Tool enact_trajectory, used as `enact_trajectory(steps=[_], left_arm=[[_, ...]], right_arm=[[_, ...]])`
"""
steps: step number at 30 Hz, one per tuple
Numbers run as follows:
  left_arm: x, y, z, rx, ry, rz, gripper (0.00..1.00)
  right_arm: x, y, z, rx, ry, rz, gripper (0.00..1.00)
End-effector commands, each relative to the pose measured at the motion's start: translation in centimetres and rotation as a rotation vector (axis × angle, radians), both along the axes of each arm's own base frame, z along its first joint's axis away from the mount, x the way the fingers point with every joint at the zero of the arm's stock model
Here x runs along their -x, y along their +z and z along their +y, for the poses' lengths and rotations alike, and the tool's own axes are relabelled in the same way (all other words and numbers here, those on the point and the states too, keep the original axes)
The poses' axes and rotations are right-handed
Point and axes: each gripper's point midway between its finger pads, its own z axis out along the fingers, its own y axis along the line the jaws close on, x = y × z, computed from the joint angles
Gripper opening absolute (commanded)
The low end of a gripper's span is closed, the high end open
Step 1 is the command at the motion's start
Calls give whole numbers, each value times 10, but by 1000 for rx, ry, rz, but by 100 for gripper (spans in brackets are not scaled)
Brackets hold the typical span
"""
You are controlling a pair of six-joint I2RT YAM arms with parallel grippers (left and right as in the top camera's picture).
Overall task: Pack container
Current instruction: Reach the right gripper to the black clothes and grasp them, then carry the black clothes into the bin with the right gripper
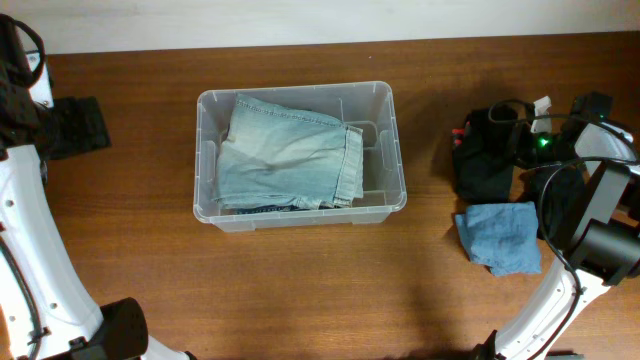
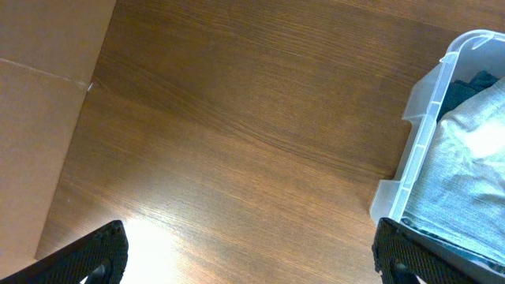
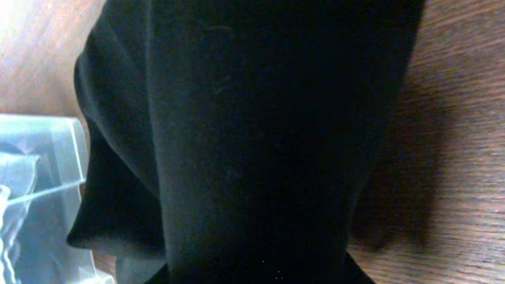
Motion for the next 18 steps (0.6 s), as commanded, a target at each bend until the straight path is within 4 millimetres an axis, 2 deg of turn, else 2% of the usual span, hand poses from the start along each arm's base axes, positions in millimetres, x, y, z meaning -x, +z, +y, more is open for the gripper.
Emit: enact_trajectory(steps=[1,3,7,8,9,10,12,13,14,15,16,18], left_arm=[[4,7,2,-18,-1,-13,99],[4,7,2,-18,-2,-13,99],[4,7,2,-18,-2,-13,99],[4,7,2,-18,-1,-13,99],[4,7,2,-18,-2,-13,99],[4,7,2,-18,-2,-13,99],[4,7,2,-18,-2,-13,99],[4,7,2,-18,-2,-13,99],[4,7,2,-18,-1,-13,99],[4,7,2,-18,-1,-13,99],[4,7,2,-18,-2,-13,100],[4,7,2,-18,-1,-13,99]], right_arm=[[3,5,10,-73,-45,67,14],[4,23,15,-109,-44,68,11],[3,112,52,-213,31,-36,11],[5,145,68,-214,69,-88,10],[8,170,83,-201,106,-137,10],[13,200,106,-191,161,-207,10],[25,243,142,-179,222,-289,10],[36,274,175,-193,270,-341,10],[42,289,194,-208,305,-369,10],[46,296,205,-216,324,-381,10],[53,307,231,-239,363,-394,10],[58,314,262,-275,406,-390,10]])
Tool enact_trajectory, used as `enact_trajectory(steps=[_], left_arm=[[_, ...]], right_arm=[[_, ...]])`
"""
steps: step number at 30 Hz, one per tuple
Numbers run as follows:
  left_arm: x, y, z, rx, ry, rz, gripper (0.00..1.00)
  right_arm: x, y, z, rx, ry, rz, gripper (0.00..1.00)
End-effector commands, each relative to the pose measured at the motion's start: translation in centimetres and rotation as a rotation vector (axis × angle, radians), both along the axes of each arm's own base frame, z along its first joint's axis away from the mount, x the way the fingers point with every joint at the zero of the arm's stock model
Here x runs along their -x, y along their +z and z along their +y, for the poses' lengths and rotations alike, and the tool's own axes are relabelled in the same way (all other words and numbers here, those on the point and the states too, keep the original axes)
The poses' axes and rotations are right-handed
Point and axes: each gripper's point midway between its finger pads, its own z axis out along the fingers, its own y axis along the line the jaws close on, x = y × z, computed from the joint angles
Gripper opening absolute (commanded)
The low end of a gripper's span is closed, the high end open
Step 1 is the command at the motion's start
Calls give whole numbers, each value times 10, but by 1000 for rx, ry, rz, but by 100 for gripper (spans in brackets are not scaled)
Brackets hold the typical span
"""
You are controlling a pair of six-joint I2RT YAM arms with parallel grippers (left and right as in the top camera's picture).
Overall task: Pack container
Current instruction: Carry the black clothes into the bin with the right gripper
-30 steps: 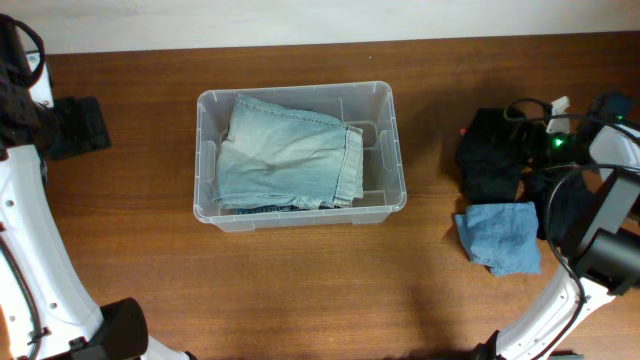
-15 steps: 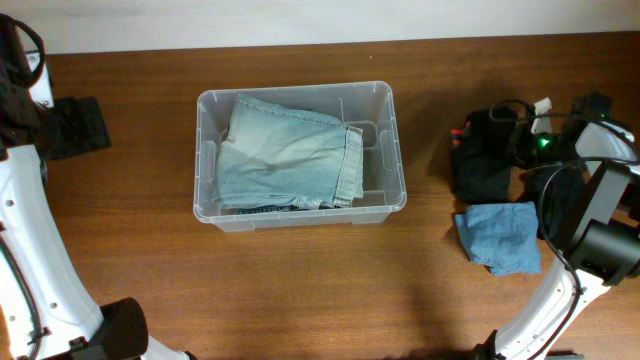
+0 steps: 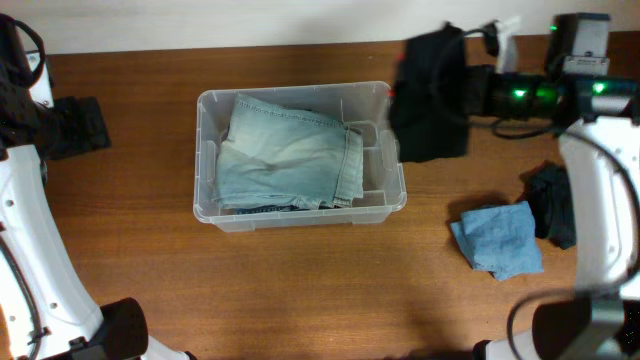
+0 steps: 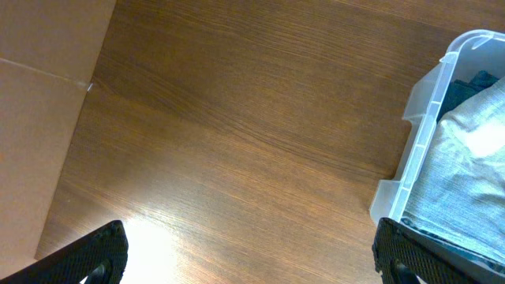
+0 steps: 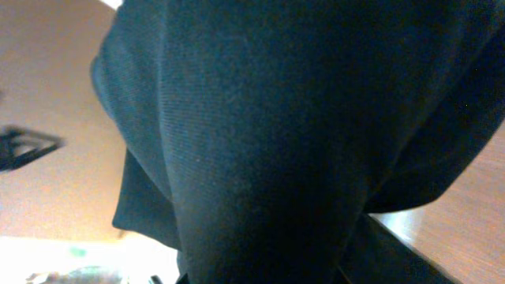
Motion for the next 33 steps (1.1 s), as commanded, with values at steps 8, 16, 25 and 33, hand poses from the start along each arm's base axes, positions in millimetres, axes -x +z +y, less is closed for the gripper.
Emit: enact_trajectory(steps=[8,16,25,33], left_arm=[[4,7,2,-18,-1,-13,100],[4,7,2,-18,-1,-13,99],[4,7,2,-18,-1,-13,100],[4,7,2,-18,-1,-13,99]], right_arm=[[-3,-53,131,95,83,129,10],[-41,-164,114,321,-69,300,10],[-63,-208,50,606,-254,304,29],[-51,-117,47,565,-265,103,50]])
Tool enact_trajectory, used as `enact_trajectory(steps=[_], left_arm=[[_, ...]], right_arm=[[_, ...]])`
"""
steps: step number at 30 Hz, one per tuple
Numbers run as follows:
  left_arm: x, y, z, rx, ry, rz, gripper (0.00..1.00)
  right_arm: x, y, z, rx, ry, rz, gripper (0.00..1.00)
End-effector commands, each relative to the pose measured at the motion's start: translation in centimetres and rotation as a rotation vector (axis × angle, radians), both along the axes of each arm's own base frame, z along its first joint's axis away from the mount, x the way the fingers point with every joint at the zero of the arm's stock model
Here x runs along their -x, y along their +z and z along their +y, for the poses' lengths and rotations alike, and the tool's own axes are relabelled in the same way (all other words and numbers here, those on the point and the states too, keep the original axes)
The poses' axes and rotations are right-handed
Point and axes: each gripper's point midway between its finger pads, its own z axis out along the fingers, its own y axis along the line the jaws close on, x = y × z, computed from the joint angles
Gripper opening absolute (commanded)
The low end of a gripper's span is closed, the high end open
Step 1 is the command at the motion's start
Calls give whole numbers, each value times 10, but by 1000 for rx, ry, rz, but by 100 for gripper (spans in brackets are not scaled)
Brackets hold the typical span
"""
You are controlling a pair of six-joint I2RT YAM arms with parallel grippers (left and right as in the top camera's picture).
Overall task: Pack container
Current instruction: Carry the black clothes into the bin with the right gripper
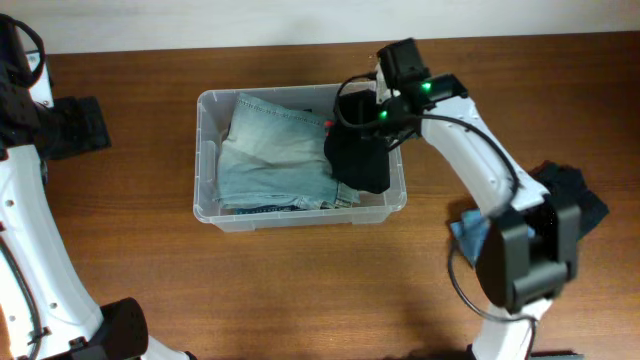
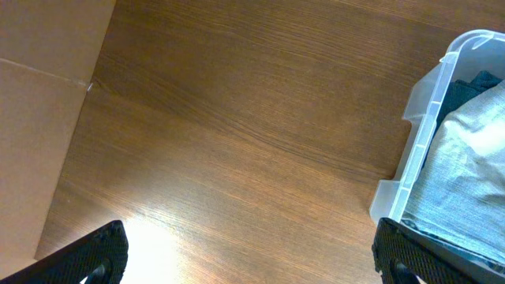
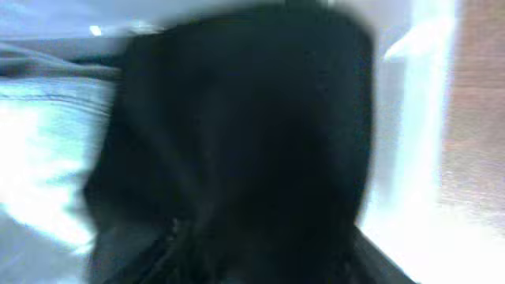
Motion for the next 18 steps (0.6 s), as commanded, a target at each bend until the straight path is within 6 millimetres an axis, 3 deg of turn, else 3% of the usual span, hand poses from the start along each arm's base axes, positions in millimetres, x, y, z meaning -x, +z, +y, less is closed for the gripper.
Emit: enact_trajectory(steps=[1,4,7,12,16,18], left_arm=[[4,7,2,-18,-2,-13,99],[4,7,2,-18,-2,-13,100],[4,7,2,-18,-2,-13,99],[4,7,2,-18,-2,-13,99],[4,7,2,-18,-2,-13,99],[4,7,2,-18,-2,-13,99]], right_arm=[[5,77,-6,-17,-1,-181,49],[11,97,-2,-32,12,-227,43],[16,87,20,-32,57,-211,14],[19,17,51,16,120,-69,6],[16,-56,50,82,87,75,4],[17,-66,50,91,89,96,7]])
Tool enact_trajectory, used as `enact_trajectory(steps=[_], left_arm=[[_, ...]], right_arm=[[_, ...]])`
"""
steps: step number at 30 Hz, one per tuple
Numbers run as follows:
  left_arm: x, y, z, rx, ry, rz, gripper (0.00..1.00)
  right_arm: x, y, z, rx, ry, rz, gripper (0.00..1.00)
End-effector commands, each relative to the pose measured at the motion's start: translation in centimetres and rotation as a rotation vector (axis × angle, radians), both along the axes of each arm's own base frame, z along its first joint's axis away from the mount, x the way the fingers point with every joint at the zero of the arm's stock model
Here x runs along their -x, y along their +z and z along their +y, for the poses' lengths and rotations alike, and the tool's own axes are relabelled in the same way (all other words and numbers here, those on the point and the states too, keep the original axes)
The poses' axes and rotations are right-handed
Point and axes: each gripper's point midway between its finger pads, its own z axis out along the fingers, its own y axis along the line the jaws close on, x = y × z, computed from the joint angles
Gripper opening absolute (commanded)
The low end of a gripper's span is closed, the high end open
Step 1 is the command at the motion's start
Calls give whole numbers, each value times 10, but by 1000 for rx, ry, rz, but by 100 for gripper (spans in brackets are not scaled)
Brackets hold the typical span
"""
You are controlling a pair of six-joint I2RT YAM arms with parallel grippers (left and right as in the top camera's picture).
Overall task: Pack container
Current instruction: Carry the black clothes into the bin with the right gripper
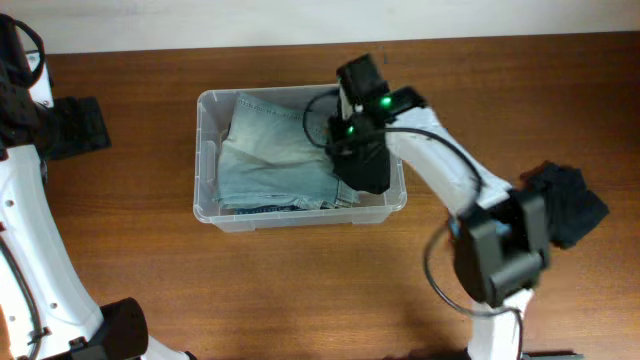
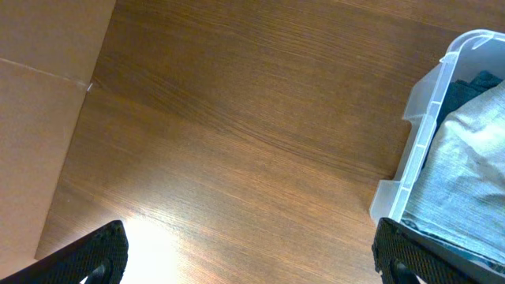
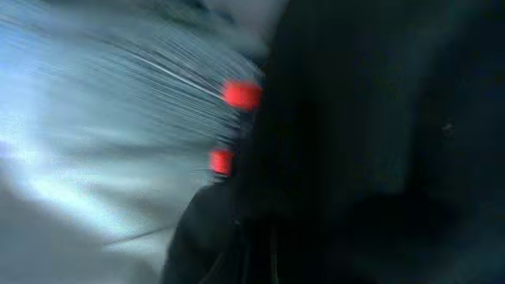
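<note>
A clear plastic container (image 1: 300, 91) stands mid-table with folded light denim (image 1: 270, 150) inside. A black garment (image 1: 368, 170) lies in the container's right end, against the denim. My right gripper (image 1: 352, 140) is down in the container, shut on that garment. Blurred black fabric (image 3: 379, 158) fills the right wrist view, with denim (image 3: 95, 158) beside it, and it hides the fingers. My left gripper (image 2: 252, 264) hangs wide open over bare wood at the far left, holding nothing, with the container's corner (image 2: 426, 134) to its right.
Another black cloth (image 1: 568, 205) lies on the table at the right edge. A sliver of a blue cloth (image 1: 453, 228) shows beside my right arm. A cardboard surface (image 2: 39, 118) borders the table on the left.
My right gripper has shifted a little to the left and lower inside the container, with the black garment settling at the right end. The left arm has not moved.
My right gripper was first on a black garment at the table's right side, beside a blue cloth. Then it held the garment in the air past the container's far right corner. Later it was over the container's right end, and now sits lower in it.
</note>
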Motion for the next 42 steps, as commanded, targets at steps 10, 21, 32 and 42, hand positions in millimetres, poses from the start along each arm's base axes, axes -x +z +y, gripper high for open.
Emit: enact_trajectory(steps=[10,21,32,42], left_arm=[[4,7,2,-18,-2,-13,99],[4,7,2,-18,-2,-13,99],[4,7,2,-18,-2,-13,99],[4,7,2,-19,-2,-13,99]], right_arm=[[-9,185,-70,-106,-161,-302,89],[63,191,-327,-221,-702,-141,98],[137,21,-450,-443,-1086,74,98],[158,-68,-449,-477,-1216,85,99]])
